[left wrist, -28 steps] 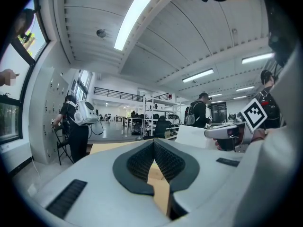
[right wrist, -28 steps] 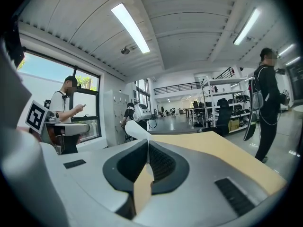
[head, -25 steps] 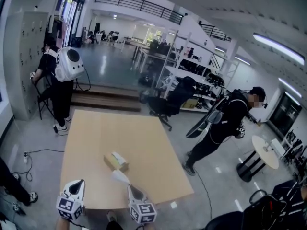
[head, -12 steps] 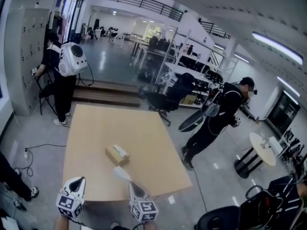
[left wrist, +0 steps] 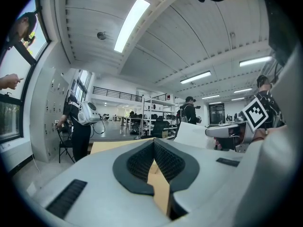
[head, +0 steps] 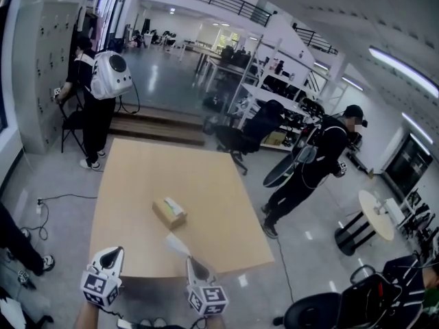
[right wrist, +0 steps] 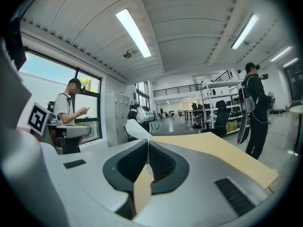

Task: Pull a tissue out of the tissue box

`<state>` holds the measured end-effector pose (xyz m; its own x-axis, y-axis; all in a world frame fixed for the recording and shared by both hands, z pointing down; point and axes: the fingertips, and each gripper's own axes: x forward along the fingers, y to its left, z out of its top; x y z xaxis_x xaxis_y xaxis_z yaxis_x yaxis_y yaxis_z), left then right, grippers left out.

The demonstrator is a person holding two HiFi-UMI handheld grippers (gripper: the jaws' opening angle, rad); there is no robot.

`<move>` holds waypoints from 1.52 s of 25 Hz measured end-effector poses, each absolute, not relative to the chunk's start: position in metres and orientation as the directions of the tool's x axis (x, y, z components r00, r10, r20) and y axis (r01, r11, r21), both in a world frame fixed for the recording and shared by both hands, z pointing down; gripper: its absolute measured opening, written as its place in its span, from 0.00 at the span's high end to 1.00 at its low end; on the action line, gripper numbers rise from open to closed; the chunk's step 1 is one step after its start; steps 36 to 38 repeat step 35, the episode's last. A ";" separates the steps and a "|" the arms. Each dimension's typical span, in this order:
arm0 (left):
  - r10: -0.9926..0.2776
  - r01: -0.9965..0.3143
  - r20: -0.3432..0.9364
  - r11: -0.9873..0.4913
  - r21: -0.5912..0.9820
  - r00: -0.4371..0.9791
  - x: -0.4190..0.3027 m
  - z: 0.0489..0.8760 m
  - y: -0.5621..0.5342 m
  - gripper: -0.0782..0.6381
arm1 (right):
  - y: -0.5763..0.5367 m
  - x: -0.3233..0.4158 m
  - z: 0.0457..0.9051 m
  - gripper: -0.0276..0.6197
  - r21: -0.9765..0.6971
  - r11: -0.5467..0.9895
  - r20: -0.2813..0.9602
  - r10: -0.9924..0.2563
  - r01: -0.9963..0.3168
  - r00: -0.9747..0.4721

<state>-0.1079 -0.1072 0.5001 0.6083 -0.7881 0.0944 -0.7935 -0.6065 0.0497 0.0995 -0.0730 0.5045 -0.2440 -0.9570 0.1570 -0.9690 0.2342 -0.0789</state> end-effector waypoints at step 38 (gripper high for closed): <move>-0.801 -0.807 0.093 -0.589 0.044 0.591 -0.100 0.505 -0.078 0.88 | -0.050 0.104 0.511 0.94 -0.074 0.268 0.146 -0.950 -0.961 -0.276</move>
